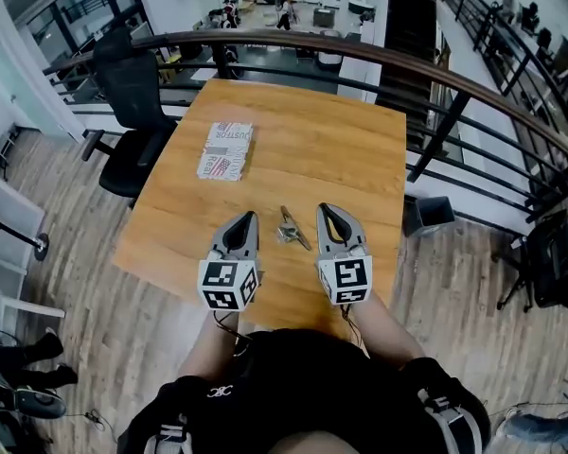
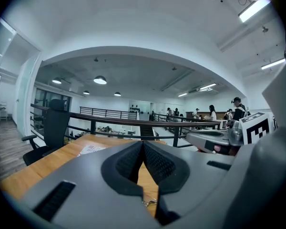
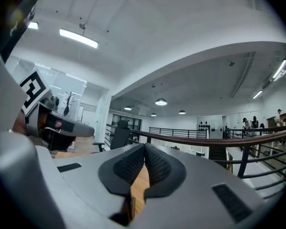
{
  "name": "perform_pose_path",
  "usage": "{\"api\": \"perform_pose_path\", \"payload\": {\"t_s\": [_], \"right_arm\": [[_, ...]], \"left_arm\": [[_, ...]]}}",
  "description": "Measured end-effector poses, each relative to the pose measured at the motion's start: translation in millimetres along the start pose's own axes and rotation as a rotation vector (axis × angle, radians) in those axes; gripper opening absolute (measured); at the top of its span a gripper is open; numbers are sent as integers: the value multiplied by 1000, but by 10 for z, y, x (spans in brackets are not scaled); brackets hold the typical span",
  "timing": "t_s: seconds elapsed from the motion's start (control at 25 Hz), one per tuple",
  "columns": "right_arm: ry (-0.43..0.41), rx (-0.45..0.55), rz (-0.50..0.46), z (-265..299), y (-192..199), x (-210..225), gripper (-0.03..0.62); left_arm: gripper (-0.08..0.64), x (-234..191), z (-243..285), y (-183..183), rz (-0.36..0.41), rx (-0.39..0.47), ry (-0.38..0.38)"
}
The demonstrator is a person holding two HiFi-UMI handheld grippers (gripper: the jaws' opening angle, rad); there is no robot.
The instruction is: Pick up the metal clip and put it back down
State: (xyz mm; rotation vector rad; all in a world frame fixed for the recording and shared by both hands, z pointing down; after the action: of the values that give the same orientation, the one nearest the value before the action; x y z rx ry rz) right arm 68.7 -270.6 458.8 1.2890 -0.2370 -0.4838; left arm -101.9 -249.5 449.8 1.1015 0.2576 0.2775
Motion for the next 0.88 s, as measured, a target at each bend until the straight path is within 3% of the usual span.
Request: {"api": "perform_pose_path", "payload": {"t_s": [0.16, 0.28, 0.36, 0.88], "right_arm": [[-8, -41, -36, 148, 80, -176, 25], [-44, -92, -68, 291, 191, -346, 105], [-60, -128, -90, 404, 274, -463, 118], [-107, -428, -258, 1081, 1185, -931, 152]], "left_arm": [[14, -135, -5, -11, 7, 2, 36], [14, -257, -43, 29, 1, 1, 46], [14, -357, -59, 71, -11, -2, 46], [14, -815, -412, 267, -60, -6, -38]]}}
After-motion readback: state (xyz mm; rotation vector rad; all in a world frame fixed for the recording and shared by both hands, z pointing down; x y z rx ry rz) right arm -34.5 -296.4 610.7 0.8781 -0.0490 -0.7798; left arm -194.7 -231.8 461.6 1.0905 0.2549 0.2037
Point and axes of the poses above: the fingertips, and each gripper's own axes: z forward along the fingers, x to its right, y out of its underside, the point moved 4 cm from there along -z, backward along the fingers, and after that the axes turned 15 degrees about -x, right-handed, at the moved point
